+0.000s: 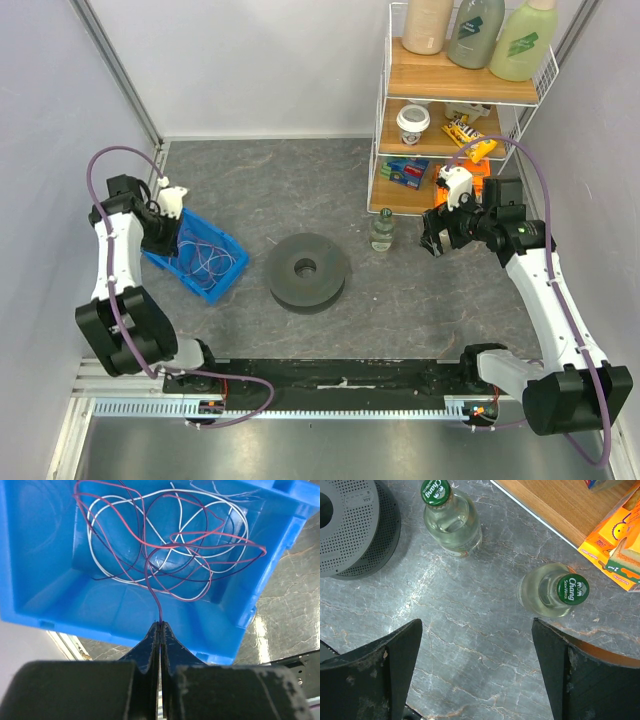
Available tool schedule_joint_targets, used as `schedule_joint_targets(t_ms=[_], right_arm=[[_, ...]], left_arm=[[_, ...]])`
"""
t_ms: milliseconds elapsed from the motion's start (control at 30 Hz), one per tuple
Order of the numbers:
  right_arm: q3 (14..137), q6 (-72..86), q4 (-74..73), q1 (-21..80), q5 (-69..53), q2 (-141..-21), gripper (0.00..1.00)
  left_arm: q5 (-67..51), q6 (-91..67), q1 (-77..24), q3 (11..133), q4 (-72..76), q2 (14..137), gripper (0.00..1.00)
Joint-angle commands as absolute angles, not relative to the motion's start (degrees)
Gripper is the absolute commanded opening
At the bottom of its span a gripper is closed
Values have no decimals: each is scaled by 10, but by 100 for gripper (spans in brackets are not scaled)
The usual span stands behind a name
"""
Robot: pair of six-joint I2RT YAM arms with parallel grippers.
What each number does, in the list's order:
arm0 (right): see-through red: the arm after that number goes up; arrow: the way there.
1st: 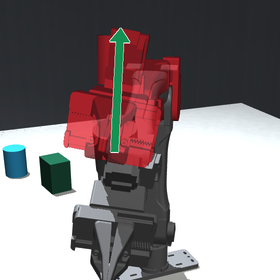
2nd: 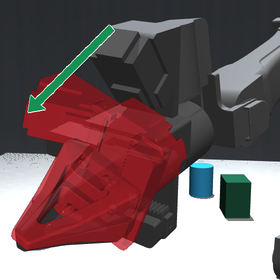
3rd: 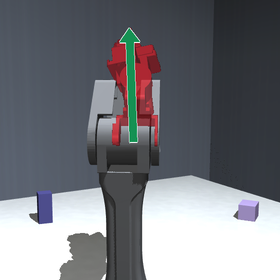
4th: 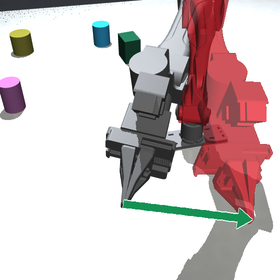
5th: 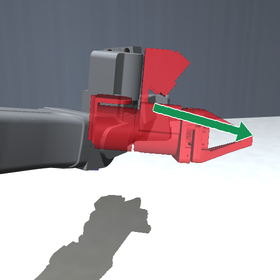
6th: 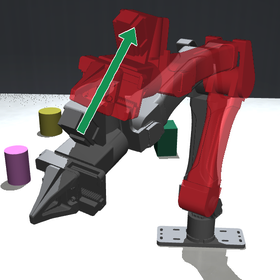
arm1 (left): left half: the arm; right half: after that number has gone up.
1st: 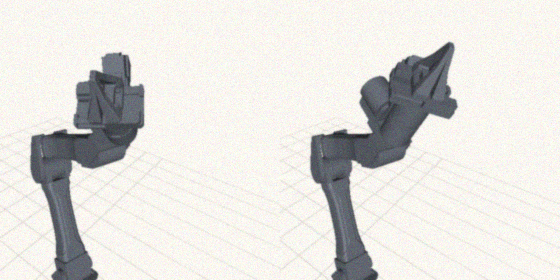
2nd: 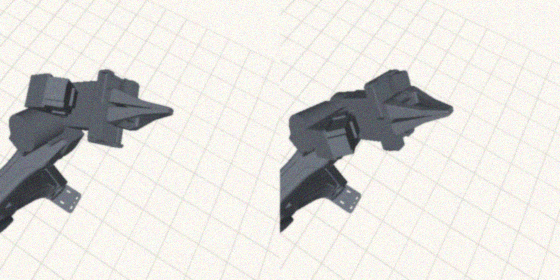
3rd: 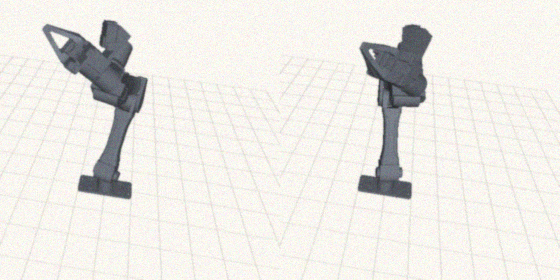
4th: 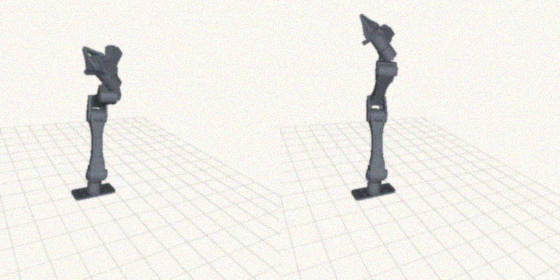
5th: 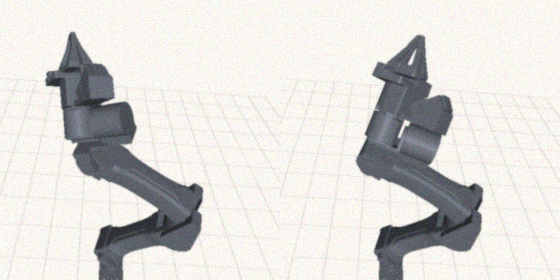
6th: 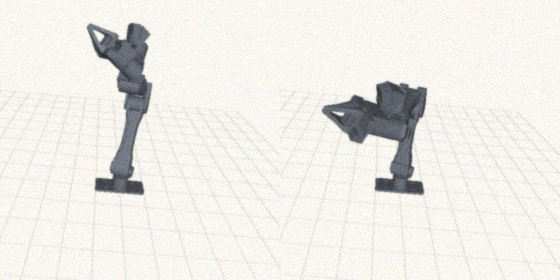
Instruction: Wrap the cables
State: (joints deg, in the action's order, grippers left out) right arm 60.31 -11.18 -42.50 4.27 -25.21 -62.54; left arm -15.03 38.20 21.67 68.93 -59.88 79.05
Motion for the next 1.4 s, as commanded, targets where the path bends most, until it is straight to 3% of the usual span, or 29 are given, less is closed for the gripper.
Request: schedule_joint_targets(t_ms=[0,133,200,333,533,1367], right_arm=[[624,-120,-422,41,-255,-625,98],[624,-120,-422,41,-253,-628,98],[623,-120,-421,41,-252,-628,98],[622,-119,-421,41,-253,-629,98],[619,-117,-419,40,-253,-630,98],[599,-120,-417,41,-245,-628,98]], left_arm=[[-163,417,216,686,-587,828,7],[-177,402,218,703,-574,859,37],[-188,381,231,730,-567,875,43],[-242,367,276,779,-543,887,43],[-326,440,290,750,-466,880,44],[-367,561,287,641,-247,983,51]])
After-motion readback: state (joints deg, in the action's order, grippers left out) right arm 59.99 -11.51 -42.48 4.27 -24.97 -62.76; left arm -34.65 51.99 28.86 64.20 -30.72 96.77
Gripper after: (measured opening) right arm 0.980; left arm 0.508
